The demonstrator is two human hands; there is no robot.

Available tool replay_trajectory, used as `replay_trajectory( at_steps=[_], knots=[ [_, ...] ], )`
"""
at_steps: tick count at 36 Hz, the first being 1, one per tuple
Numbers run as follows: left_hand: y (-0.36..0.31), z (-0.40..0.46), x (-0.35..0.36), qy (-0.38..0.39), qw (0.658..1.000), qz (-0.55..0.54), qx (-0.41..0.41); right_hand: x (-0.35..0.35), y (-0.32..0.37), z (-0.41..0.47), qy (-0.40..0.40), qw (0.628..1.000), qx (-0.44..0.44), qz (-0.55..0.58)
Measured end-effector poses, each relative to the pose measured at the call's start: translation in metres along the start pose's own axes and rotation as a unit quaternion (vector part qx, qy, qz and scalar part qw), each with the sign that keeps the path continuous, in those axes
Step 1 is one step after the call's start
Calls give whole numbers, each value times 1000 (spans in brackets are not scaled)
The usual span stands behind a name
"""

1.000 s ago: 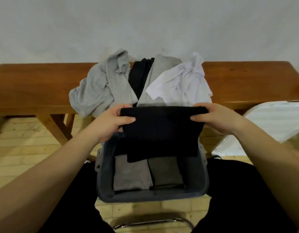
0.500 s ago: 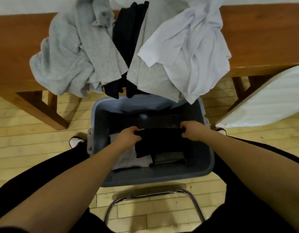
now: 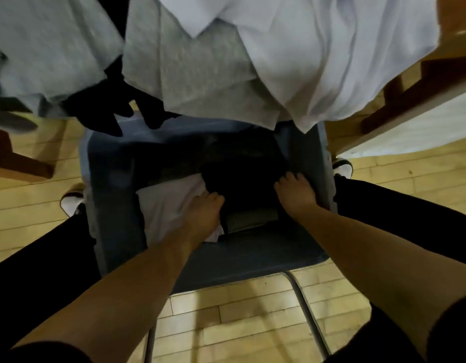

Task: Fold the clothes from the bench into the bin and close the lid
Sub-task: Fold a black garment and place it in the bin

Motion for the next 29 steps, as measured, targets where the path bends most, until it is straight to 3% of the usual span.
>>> replay_trajectory(
  at_steps=[5, 15, 18, 23, 29],
  knots=[
    [-2, -5, 35, 98, 992, 73, 37, 29, 25, 4, 67, 994, -44, -76],
    [-2, -14, 55, 76, 969, 179, 151, 55, 44, 4, 118, 988, -68, -74],
    [-2, -14, 54, 125, 963, 199, 130, 55, 46, 2, 143, 983, -85, -73],
    [-3, -14, 53, 287, 925, 230, 91, 52, 45, -3, 210, 974, -87, -6],
    [-12, -24, 8, 249, 967, 59, -14, 8, 36, -24, 202, 962, -47, 177]
  ],
)
Point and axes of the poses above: each hand's wrist, its own z-axis towards the middle knuckle, its own x-axis out of the palm, y = z × x, the point moved 3 cm from there along z, towards the middle knuckle
